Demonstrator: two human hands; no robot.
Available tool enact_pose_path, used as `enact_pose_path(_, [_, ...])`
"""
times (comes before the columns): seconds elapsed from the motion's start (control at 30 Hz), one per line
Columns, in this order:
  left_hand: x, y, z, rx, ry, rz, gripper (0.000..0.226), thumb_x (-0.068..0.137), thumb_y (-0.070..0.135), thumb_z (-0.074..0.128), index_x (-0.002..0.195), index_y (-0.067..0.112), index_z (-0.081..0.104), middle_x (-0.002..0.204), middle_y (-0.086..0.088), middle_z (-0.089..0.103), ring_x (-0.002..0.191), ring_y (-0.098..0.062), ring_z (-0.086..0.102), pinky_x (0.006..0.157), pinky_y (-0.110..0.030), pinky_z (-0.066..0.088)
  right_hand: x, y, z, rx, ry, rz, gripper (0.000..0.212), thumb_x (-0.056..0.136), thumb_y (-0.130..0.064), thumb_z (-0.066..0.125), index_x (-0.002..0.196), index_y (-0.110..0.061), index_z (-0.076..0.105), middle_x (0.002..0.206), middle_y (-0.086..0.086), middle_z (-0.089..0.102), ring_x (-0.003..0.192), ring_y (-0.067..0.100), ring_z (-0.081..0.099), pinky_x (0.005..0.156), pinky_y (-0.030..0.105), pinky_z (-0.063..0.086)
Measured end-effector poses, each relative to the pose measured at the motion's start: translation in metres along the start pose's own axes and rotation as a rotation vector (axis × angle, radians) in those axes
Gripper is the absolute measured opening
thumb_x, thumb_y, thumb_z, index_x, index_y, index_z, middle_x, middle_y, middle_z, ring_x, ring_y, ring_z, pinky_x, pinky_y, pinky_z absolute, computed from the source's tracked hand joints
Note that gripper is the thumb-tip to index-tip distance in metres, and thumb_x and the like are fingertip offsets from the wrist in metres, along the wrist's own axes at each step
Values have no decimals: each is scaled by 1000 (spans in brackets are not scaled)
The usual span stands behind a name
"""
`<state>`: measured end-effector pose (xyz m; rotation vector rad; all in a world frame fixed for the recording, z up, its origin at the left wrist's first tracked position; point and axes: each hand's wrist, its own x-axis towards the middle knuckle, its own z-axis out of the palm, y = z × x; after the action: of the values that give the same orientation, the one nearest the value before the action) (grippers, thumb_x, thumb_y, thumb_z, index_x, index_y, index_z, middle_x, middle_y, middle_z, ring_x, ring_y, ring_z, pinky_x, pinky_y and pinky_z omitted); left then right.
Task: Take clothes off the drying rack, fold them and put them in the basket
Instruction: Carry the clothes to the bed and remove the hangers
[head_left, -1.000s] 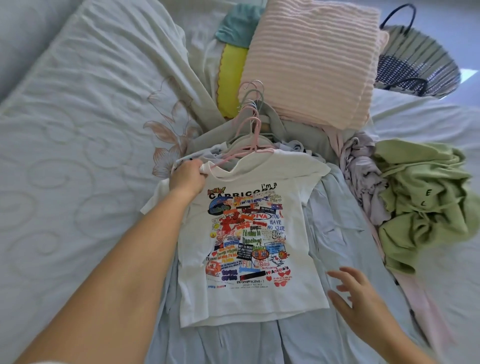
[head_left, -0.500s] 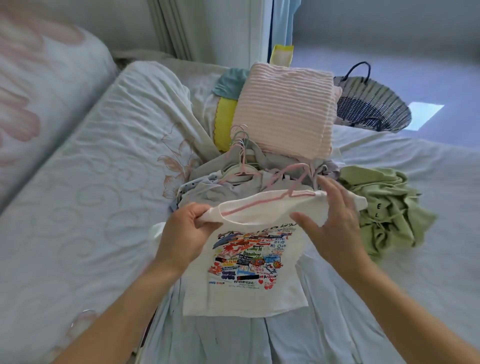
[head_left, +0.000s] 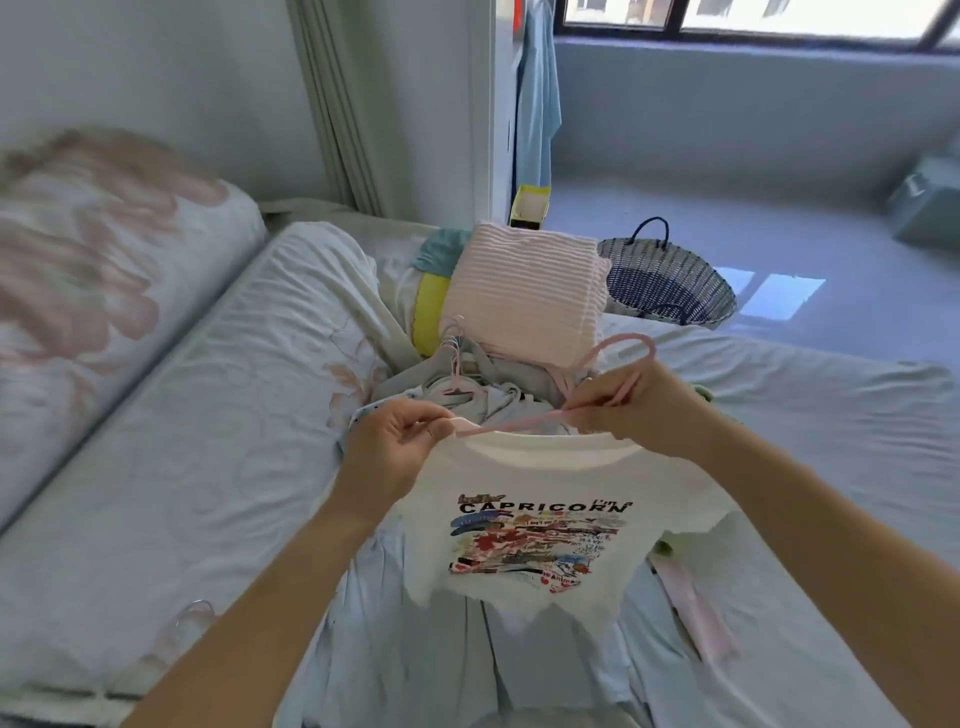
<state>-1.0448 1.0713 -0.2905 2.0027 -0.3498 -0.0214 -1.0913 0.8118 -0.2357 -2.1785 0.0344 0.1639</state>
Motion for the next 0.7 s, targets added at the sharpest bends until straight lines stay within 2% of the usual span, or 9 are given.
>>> enact_pose_path(0.1, [5,7,0,-9,85,-16,18,81,5,72,79,23,68,75,13,65,67,8,59,64,-5,42,-13,6,-33,-21,118,14,22,71,-21,82,73,-42,76,69,-13,72,68,13,67,68,34,54])
enact_pose_path(0.13, [8,8,0,-7,101,-18,19,82,6,72,78,23,68,72,14,66,66,8,58,63,-5,41,-19,7,-43,-37,155,13,24,70,-21,82,71,-44,75,70,-14,73,71,14,68,71,34,54])
enact_pose_path(0.23, [14,7,-6,-56,180,-73,19,83,7,71,75,24,69,61,21,66,60,7,57,59,-6,42,-34,6,-76,-53,256,-2,28,72,-11,82,69,-38,73,66,-20,70,66,0,65,69,20,52])
enact_pose_path(0.33, [20,9,-5,-125,266,-142,9,85,7,69,78,12,70,55,24,63,54,7,55,54,-7,41,-45,3,-102,123,344,5,23,74,-1,77,80,-23,74,58,-20,67,56,-9,60,57,4,43])
enact_pose_path(0.4, [21,23,8,-182,203,-149,18,86,5,67,71,15,69,53,20,62,52,4,54,52,-9,40,-44,0,-109,214,371,23,23,75,1,76,91,-15,74,55,-18,66,53,-10,59,54,2,41])
enact_pose_path(0.5, [22,48,38,-265,42,-160,20,87,3,66,72,18,68,57,12,65,54,3,56,54,-12,44,-36,-6,-107,321,401,40,17,73,-3,78,78,-19,76,65,-10,72,65,1,65,64,10,48])
enact_pose_path(0.6, [23,48,64,-220,-30,-156,12,86,7,68,79,16,70,66,13,66,57,7,57,62,-20,46,-30,-13,-105,469,438,28,16,72,-4,77,75,-19,77,72,-1,74,69,8,68,73,21,50])
enact_pose_path(0.7, [17,41,82,-154,-108,-170,20,87,9,68,72,22,69,61,14,64,53,6,54,61,-23,44,-30,-21,-105,556,432,-31,13,72,-7,73,83,-13,74,71,-5,74,69,5,68,73,18,50])
